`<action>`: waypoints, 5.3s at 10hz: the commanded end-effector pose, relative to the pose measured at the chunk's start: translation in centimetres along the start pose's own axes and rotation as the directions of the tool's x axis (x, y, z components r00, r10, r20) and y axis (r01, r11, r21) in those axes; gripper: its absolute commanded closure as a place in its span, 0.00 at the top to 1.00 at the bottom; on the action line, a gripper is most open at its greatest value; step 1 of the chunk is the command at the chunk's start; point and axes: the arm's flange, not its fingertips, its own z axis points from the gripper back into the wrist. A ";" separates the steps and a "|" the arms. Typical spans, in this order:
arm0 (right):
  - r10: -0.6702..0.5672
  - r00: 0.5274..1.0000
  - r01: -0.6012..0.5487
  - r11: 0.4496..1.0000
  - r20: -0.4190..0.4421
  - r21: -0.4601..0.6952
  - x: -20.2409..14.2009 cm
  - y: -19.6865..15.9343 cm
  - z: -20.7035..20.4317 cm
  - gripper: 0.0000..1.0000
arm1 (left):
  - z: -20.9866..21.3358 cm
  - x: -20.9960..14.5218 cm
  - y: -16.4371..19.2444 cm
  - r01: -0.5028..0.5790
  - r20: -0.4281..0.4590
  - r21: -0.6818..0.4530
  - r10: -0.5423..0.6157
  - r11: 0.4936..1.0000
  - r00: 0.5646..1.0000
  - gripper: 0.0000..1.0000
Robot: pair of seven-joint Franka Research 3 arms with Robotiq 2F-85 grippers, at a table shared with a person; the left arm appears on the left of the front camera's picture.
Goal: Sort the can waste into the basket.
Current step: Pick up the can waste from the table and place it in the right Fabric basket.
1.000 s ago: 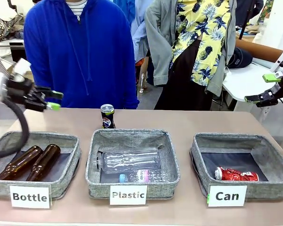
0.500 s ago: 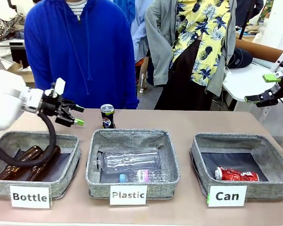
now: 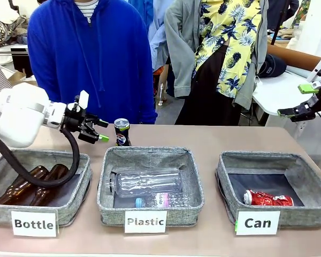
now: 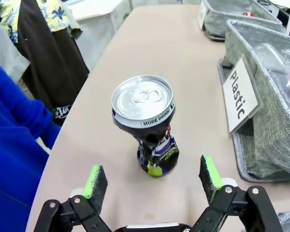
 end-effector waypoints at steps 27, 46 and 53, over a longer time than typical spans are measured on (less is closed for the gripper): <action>0.011 1.000 -0.011 1.000 -0.001 -0.014 0.1 0.1 0.1 1.00 | 21.9 10.6 -20.0 0.195 0.276 -0.056 -0.172 0.979 0.945 0.00; -0.134 0.991 0.108 0.889 -0.028 -0.446 -19.8 5.9 8.0 1.00 | -36.3 37.4 -20.7 0.447 0.210 -0.246 -0.403 0.860 0.891 0.14; -0.134 0.991 0.108 0.889 -0.028 -0.446 -19.8 5.9 8.0 1.00 | -36.2 36.6 -21.8 0.263 0.111 -0.411 -0.239 0.873 0.965 1.00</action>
